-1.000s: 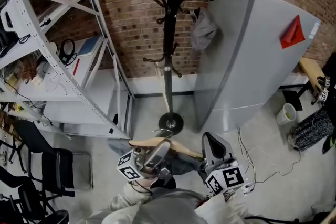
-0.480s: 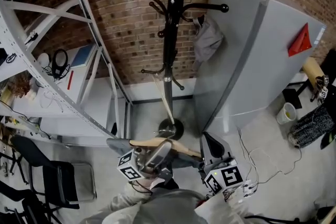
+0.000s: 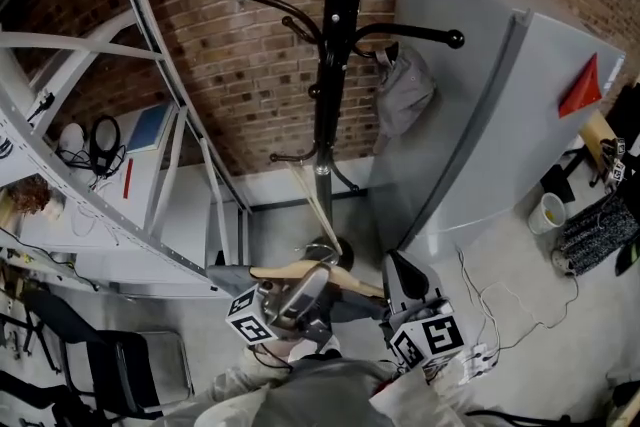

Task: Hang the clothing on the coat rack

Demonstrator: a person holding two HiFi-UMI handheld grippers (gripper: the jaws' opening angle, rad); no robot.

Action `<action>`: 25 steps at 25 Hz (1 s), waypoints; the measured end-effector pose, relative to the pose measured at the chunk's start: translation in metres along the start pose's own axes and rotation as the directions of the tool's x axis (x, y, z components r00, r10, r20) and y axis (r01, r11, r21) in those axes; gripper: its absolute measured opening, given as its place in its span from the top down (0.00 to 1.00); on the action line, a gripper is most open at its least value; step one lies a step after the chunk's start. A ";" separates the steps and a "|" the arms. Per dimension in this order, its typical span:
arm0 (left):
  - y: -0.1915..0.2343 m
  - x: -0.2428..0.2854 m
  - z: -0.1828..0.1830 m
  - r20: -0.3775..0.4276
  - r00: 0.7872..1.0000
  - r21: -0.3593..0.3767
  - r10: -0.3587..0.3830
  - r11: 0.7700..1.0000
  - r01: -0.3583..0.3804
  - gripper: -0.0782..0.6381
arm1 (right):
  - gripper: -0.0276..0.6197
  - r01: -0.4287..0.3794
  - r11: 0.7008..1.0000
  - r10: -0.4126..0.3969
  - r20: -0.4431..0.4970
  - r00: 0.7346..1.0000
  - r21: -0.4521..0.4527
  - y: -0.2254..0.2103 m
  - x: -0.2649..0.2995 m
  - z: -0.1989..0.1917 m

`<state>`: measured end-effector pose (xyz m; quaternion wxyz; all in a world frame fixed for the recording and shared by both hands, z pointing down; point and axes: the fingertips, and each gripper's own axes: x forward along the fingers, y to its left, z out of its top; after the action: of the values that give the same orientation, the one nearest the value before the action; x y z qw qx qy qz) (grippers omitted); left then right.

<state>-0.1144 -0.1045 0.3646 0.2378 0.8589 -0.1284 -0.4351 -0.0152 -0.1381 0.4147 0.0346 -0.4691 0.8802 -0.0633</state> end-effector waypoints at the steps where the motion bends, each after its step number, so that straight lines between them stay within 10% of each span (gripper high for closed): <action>1: 0.003 0.000 0.003 -0.001 1.000 -0.005 0.000 1.000 0.000 0.73 | 0.92 0.005 1.000 -0.005 0.002 1.000 0.002 0.000 0.004 0.000; 25: 0.052 0.033 0.025 0.042 0.999 0.045 0.030 0.998 -0.032 0.73 | 0.92 -0.042 0.999 0.043 0.036 0.998 -0.027 -0.032 0.040 0.032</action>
<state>-0.1159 -0.1699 0.3564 0.2224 0.8529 -0.1565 -0.4457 -0.0069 -0.1916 0.3881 0.0458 -0.4516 0.8900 -0.0427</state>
